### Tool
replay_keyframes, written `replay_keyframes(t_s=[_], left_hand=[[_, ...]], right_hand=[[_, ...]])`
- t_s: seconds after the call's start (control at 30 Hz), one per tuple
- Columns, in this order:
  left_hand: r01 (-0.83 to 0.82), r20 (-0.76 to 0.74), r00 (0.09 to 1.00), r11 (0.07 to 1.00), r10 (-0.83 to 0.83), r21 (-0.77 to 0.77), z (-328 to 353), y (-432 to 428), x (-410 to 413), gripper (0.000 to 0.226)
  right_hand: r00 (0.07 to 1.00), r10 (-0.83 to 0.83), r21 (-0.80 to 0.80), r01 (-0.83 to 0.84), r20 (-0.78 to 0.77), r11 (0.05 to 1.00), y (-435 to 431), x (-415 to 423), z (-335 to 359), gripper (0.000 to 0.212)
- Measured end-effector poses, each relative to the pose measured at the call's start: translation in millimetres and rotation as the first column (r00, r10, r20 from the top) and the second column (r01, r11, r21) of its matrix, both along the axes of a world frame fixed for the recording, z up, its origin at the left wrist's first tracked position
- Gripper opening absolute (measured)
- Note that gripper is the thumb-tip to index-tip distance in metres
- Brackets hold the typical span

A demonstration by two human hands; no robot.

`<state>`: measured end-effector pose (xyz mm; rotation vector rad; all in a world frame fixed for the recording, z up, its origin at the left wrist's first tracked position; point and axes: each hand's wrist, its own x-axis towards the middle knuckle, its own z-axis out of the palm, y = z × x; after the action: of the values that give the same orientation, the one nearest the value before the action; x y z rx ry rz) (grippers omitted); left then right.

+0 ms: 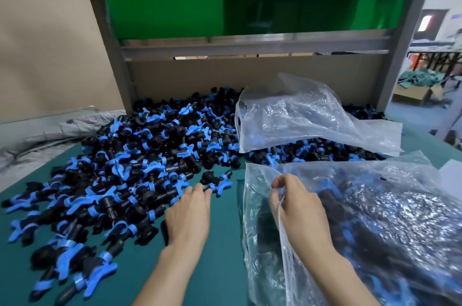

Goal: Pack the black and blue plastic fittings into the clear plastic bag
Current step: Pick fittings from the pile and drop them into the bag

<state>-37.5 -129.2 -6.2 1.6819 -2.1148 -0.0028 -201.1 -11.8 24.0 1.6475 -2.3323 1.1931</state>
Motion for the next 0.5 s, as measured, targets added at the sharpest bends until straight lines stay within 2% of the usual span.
replay_keyframes(t_s=[0.07, 0.13, 0.17, 0.2, 0.33, 0.5], left_hand=[[0.096, -0.234, 0.969, 0.995, -0.085, 0.037, -4.5, -1.8, 6.4, 0.029], [0.228, -0.518, 0.838, 0.972, -0.169, 0.052, -5.1, 1.8, 9.2, 0.010], [0.277, -0.604, 0.773, 0.960, -0.194, 0.046, -3.8, 4.7, 7.9, 0.005], [0.306, -0.653, 0.726, 0.952, -0.213, 0.030, -2.5, 7.8, 6.1, 0.011], [0.360, -0.731, 0.631, 0.933, -0.261, -0.022, -0.6, 18.8, -2.1, 0.020], [0.376, -0.739, 0.603, 0.924, -0.302, -0.072, -0.9, 24.9, -5.1, 0.020]], right_hand=[[1.000, -0.016, 0.000, 0.016, -0.005, 1.000, -0.4, 0.4, -0.1, 0.006], [0.999, -0.033, 0.003, 0.033, -0.023, 0.999, -0.2, 1.1, -0.7, 0.007], [0.999, -0.042, 0.002, 0.042, -0.031, 0.999, -0.4, 1.4, -1.0, 0.008], [0.998, -0.048, -0.001, 0.048, -0.039, 0.999, -0.3, 1.7, -1.6, 0.008], [0.997, -0.056, -0.002, 0.056, -0.048, 0.998, -0.9, 2.1, -3.0, 0.011], [0.996, -0.068, 0.011, 0.068, -0.053, 0.998, -2.0, 1.3, -4.0, 0.009]])
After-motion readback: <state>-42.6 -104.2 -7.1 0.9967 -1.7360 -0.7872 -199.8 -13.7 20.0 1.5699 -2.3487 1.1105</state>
